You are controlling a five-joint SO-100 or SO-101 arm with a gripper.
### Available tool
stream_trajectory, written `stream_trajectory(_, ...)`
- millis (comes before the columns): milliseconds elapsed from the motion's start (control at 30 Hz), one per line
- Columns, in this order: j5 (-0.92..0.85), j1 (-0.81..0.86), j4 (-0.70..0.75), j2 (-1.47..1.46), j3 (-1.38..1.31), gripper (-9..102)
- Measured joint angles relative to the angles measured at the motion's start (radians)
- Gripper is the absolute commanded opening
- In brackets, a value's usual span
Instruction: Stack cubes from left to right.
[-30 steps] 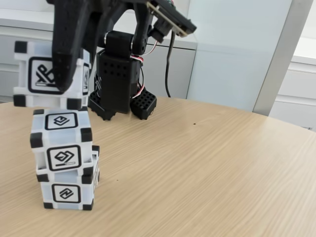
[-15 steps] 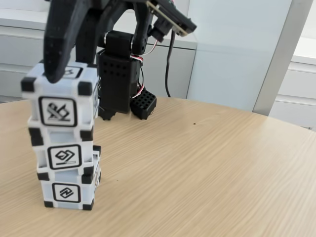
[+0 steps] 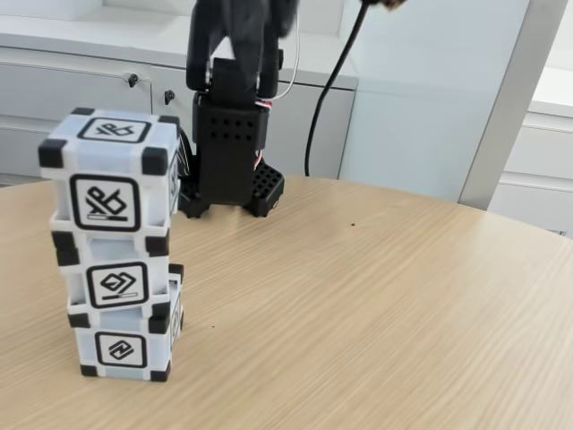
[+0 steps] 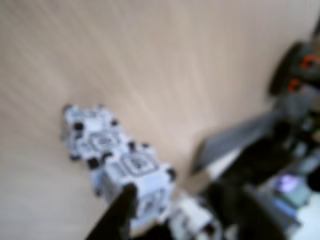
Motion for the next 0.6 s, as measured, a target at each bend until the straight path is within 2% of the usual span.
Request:
stream_trajectory(200,-0.040,-0.060,0.092,0.278,0.026,0)
stream_trajectory(400,-0.114,-0.212,0.092,0.566,0.233,0)
stream_trajectory(600,-0.218,-0.287,-0.017,0.689,0.518,0)
